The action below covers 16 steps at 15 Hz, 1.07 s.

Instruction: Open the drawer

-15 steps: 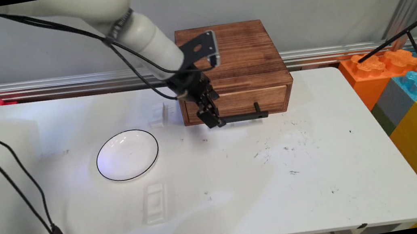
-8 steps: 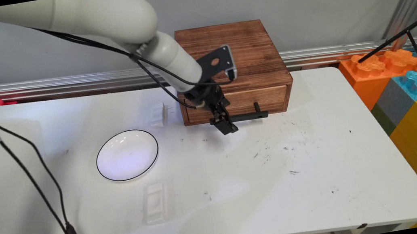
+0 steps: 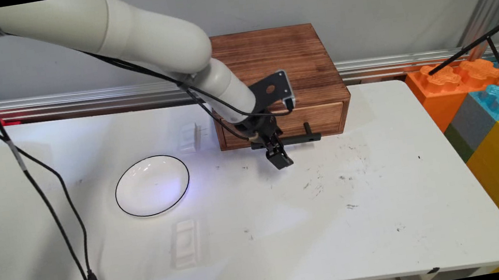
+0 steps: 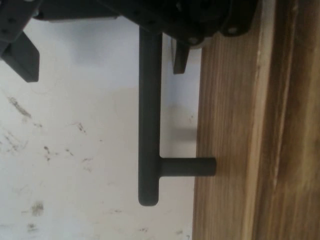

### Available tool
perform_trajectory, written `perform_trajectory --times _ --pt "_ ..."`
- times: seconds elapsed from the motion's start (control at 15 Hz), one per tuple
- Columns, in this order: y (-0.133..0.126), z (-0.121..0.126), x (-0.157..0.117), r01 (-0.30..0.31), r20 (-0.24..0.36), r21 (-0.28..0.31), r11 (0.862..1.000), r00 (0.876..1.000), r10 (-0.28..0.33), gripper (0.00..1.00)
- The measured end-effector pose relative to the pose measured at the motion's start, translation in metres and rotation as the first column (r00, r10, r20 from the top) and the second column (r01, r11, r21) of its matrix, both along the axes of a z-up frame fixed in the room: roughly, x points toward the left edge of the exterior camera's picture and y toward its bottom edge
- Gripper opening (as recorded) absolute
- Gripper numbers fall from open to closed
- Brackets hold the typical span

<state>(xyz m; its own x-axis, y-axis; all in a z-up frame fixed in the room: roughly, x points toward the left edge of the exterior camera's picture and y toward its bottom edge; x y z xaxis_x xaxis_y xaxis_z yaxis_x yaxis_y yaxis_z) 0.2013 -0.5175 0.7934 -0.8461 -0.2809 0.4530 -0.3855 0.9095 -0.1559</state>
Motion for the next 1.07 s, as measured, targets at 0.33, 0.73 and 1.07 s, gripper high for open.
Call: perform_trajectory --times 0.33,0.73,1.07 --pt "-0.003 -0.017 -0.008 -0.003 -0.003 -0.005 1.0 1.0 0.003 1.0" --pt "0.009 -0.027 -0.019 0.011 -0.016 0.005 1.0 1.0 -0.011 1.0" --pt "0.028 -0.027 -0.028 0.026 -0.031 0.023 0.999 0.999 -0.025 1.0"
